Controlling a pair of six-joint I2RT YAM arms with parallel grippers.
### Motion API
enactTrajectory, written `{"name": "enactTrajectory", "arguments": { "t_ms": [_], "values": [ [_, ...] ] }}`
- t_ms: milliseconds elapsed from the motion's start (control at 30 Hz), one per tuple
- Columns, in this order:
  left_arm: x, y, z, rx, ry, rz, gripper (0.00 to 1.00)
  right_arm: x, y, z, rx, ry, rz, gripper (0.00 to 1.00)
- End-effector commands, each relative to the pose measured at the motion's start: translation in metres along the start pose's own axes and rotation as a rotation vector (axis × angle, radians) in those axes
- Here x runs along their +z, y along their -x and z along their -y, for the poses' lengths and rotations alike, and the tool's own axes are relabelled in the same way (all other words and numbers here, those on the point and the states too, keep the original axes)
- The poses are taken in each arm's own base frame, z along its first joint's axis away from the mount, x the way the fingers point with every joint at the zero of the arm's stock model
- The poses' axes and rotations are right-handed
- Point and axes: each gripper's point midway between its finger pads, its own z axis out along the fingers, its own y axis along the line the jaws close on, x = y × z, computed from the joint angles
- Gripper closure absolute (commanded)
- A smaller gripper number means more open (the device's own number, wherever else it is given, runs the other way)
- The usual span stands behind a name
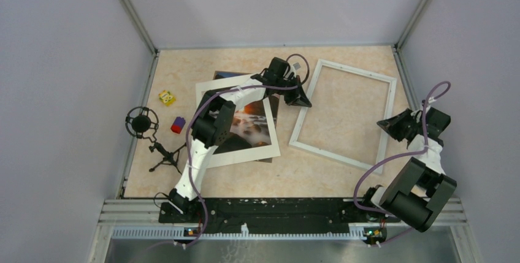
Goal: Put the photo into the frame
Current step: Place the photo frame item in the photo frame.
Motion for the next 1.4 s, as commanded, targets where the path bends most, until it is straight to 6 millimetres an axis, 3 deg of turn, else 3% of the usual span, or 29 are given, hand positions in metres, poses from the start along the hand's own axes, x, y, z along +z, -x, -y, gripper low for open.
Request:
{"name": "enactTrajectory", "arguments": {
  "t_ms": [0,500,1367],
  "values": [
    [-0.009,0.034,0.011,0.037,-0.041,0.075,1.0,0.0,0.04,0.002,-0.06,-0.038,0.12,1.0],
    [0.003,0.023,-0.013,-0.002,-0.016,0.038,1.0,0.011,0.026,0.021,-0.027,-0.075,0.079,1.0],
    [0.016,0.016,-0.012,-0.021,-0.018,0.018,1.0,0.017,0.015,0.041,0.009,-0.153,0.044,1.0]
  ]
}}
